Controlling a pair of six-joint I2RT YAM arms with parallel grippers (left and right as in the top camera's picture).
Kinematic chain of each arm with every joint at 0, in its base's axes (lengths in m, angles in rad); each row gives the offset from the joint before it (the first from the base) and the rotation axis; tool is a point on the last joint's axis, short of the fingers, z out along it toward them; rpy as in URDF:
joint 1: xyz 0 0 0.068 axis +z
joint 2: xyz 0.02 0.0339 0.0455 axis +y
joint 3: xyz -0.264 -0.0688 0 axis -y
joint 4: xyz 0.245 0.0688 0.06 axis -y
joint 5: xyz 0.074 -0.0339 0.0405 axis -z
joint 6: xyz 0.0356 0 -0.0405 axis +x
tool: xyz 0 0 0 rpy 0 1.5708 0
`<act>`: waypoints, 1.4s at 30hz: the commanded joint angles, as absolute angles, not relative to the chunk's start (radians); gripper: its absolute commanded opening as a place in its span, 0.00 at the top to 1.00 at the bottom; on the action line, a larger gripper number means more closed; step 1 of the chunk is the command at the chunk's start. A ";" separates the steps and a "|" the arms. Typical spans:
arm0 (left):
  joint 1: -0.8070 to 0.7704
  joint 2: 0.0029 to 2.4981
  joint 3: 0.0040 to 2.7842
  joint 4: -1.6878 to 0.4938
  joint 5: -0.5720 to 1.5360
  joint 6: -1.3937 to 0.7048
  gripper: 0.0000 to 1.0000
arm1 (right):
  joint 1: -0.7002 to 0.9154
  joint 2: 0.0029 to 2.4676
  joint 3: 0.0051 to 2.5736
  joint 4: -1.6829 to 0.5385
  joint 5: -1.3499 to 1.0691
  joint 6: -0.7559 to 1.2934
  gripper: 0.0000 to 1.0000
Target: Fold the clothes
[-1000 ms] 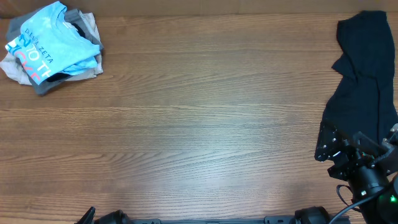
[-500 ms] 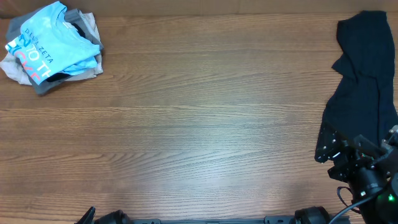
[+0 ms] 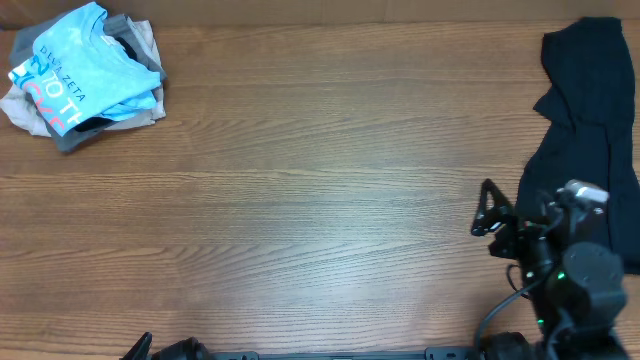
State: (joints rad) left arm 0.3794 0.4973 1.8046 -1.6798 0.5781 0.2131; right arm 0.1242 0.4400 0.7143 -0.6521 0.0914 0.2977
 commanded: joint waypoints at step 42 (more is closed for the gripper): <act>0.380 0.485 1.801 -1.680 0.572 0.202 0.00 | -0.074 0.003 0.008 -0.065 -0.200 0.052 0.00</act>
State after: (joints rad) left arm 0.3794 0.4973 1.8038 -1.6802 0.5739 0.2131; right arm -0.0658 0.0147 0.0185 -0.0692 -0.1947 0.0582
